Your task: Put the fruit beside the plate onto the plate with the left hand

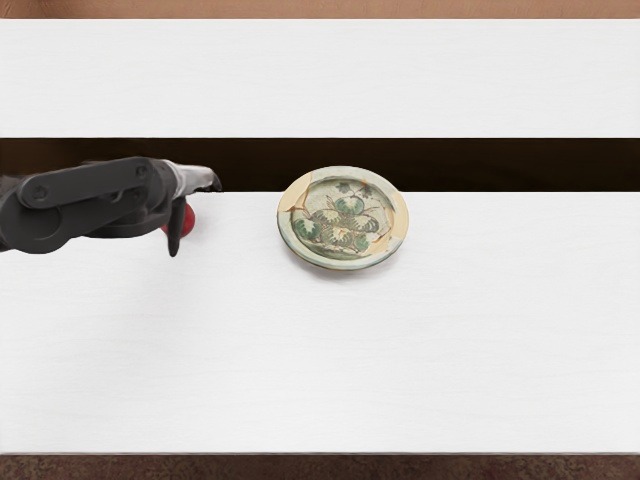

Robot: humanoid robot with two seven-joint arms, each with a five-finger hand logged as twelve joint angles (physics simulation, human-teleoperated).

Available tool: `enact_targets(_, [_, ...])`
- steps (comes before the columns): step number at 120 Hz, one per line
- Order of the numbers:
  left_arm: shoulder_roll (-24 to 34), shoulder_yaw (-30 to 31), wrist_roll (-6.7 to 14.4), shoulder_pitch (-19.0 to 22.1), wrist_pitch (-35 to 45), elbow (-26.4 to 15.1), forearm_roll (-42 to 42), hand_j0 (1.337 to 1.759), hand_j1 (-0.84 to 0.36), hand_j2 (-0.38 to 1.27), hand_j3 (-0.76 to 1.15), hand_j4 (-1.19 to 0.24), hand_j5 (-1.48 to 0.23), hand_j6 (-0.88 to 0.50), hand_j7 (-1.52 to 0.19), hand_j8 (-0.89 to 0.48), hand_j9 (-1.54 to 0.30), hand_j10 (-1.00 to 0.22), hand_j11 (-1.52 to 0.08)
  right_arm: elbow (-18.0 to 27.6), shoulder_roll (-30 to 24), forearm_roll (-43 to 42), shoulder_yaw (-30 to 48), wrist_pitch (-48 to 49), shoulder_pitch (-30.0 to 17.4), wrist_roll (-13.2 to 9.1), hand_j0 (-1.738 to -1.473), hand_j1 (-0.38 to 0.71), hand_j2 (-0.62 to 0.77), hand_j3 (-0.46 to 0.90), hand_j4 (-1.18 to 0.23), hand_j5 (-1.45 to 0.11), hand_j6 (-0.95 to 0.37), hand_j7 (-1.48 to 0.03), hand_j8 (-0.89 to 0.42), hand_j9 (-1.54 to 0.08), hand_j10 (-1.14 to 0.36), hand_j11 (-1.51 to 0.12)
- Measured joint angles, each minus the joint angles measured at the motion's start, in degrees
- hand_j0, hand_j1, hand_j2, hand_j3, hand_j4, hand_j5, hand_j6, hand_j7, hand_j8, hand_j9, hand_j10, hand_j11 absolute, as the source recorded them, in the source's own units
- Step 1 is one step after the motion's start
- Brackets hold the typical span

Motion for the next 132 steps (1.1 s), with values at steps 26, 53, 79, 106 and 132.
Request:
enact_targets(26, [0.51,0.67,0.00,1.59,2.00,-0.58,1.93,1.658,0.11,0.04,0.00,-0.20,-0.26,-0.21,-0.26,-0.20,-0.26,-0.20,-0.26,0.00,0.00,0.00,0.00,0.00,0.00,0.00,-1.658,-0.33,0.00,0.00,-0.01,-0.02,-0.01,-0.02,-0.01,-0.02,-0.01,-0.02])
enact_targets(53, [0.53,0.89,0.00,2.72,4.39,-0.34,4.05,1.658,0.06,0.05,0.00,-0.25,-0.32,-0.25,-0.32,-0.25,-0.32,-0.25,-0.32,0.00,0.00,-0.01,0.00,0.00,0.00,0.00,-1.658,-0.33,0.00,0.00,-0.01,-0.02,-0.01,-0.02,-0.01,-0.02,-0.01,-0.02])
enact_targets(79, [0.62,1.24,0.00,2.82,6.09,0.14,5.49,1.658,0.01,0.06,0.00,-0.29,-0.37,-0.29,-0.37,-0.29,-0.37,-0.29,-0.37,0.00,0.00,0.00,0.00,0.00,0.00,0.00,-1.658,-0.33,0.00,0.00,-0.01,-0.02,-0.01,-0.02,-0.01,-0.02,-0.01,-0.02])
enact_targets(106, [0.62,1.75,0.00,3.88,7.09,0.29,5.77,1.658,-0.05,0.07,0.00,-0.34,-0.43,-0.34,-0.43,-0.34,-0.43,-0.33,-0.43,0.00,0.00,-0.01,0.00,0.00,0.00,0.00,-1.658,-0.33,0.00,0.00,-0.01,-0.02,-0.01,-0.02,-0.01,-0.02,-0.01,-0.02])
enact_targets(132, [0.62,1.80,0.01,3.88,7.24,0.28,5.81,1.658,-0.14,0.08,0.00,-0.41,-0.53,-0.40,-0.51,-0.41,-0.53,-0.41,-0.53,0.00,0.00,-0.01,0.00,0.00,0.00,0.00,-1.658,-0.33,0.00,0.00,-0.01,-0.02,-0.01,-0.02,-0.01,-0.02,-0.01,-0.02])
